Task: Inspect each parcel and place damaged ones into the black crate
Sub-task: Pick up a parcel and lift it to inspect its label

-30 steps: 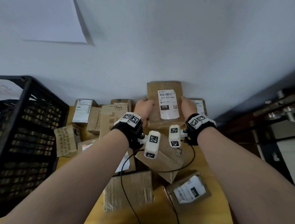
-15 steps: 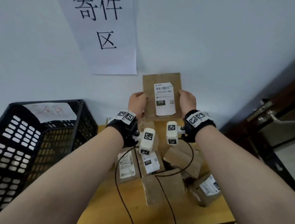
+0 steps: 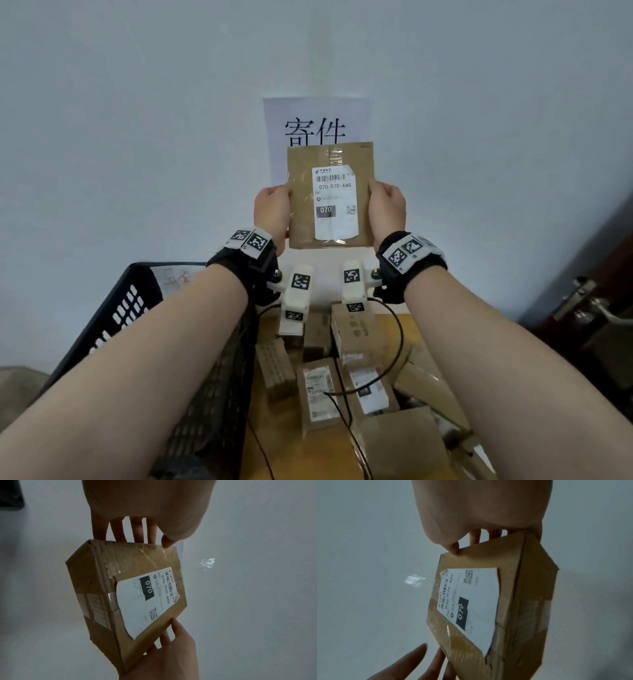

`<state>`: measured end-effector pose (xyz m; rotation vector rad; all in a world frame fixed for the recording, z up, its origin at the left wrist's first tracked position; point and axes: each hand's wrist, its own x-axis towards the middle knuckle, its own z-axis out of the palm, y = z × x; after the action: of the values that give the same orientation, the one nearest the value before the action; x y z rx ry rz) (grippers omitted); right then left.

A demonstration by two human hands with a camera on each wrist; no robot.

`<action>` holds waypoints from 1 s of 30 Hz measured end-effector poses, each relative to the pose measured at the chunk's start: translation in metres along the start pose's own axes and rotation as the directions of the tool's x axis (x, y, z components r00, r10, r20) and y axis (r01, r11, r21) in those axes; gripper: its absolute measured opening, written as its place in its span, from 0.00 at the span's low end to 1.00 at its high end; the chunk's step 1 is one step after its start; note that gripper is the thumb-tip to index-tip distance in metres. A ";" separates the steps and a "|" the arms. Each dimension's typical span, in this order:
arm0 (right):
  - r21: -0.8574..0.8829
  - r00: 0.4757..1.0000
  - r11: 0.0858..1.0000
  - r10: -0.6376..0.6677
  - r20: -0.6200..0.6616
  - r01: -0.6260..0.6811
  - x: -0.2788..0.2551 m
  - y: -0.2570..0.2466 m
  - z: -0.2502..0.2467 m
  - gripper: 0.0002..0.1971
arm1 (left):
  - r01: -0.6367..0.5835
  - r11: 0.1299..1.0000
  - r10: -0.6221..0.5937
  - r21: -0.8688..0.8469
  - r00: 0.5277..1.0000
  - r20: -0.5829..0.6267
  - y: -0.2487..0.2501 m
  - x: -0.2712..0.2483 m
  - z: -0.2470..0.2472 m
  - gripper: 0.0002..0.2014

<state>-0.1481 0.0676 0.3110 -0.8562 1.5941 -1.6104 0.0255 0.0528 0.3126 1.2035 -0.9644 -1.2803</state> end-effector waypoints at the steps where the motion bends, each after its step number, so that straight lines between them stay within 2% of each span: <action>1: 0.043 0.999 0.998 -0.039 0.018 0.038 -0.005 -0.014 0.005 0.13 | -0.036 0.999 0.036 -0.031 0.999 -0.011 0.015 -0.001 -0.003 0.16; 5: 0.192 0.976 0.962 -0.210 0.057 0.196 -0.020 -0.068 0.015 0.16 | -0.209 0.971 0.201 -0.114 0.976 -0.080 0.079 -0.012 -0.011 0.20; 8: 0.259 0.957 0.934 -0.276 0.092 0.244 -0.029 -0.102 0.017 0.17 | -0.295 0.945 0.285 -0.138 0.954 -0.093 0.119 -0.030 -0.011 0.21; 12: 0.290 0.936 0.914 -0.329 0.124 0.283 -0.038 -0.131 0.016 0.18 | -0.355 0.924 0.345 -0.145 0.935 -0.086 0.148 -0.048 -0.013 0.20; 22: 0.266 0.919 0.904 -0.376 0.119 0.336 -0.060 -0.159 0.008 0.15 | -0.478 0.871 0.470 -0.115 0.878 -0.086 0.165 -0.067 -0.018 0.15; 24: 0.278 0.916 0.901 -0.379 0.131 0.333 -0.060 -0.161 0.005 0.11 | -0.486 0.869 0.482 -0.097 0.874 -0.066 0.167 -0.070 -0.020 0.17; 30: 0.280 0.915 0.898 -0.385 0.121 0.340 -0.066 -0.164 0.000 0.11 | -0.507 0.859 0.503 -0.073 0.862 -0.064 0.170 -0.074 -0.020 0.15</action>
<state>-0.1183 0.1222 0.4761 -1.1697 1.1185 -1.8900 0.0670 0.1123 0.4843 0.8256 -1.0921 -0.8601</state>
